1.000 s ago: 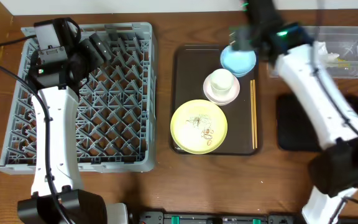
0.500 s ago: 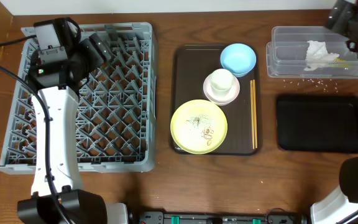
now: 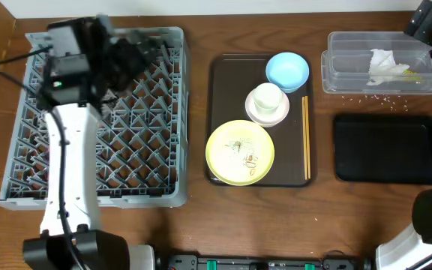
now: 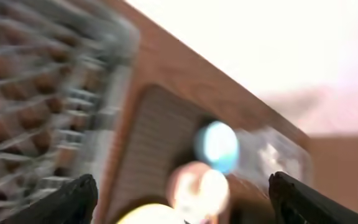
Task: Sort waste into correct bins and load items into the dishwasher
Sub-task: 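Reach the left gripper to the pink cup on the saucer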
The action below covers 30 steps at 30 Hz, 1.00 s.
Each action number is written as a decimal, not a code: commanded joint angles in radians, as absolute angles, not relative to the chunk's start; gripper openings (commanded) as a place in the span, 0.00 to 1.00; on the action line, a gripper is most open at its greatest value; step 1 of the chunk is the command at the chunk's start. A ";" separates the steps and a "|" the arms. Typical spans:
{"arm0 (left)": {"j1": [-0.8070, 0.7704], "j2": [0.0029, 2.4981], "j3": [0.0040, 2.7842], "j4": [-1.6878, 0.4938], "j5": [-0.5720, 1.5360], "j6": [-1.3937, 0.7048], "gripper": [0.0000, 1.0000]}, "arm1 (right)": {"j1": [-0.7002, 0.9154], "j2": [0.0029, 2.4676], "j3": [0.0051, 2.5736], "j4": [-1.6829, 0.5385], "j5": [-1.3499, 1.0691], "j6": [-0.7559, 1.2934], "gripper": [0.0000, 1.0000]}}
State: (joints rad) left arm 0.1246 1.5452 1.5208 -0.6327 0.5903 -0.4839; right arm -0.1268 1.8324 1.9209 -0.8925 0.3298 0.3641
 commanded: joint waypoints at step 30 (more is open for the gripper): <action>-0.515 1.812 1.520 -0.467 0.028 -0.404 0.61 | -0.131 1.829 1.918 -0.891 0.336 0.381 0.99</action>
State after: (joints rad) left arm -0.4862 1.7424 1.5196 -0.4805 0.0444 -0.3996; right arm -0.1268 1.8324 1.9209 -0.8928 0.3294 0.3641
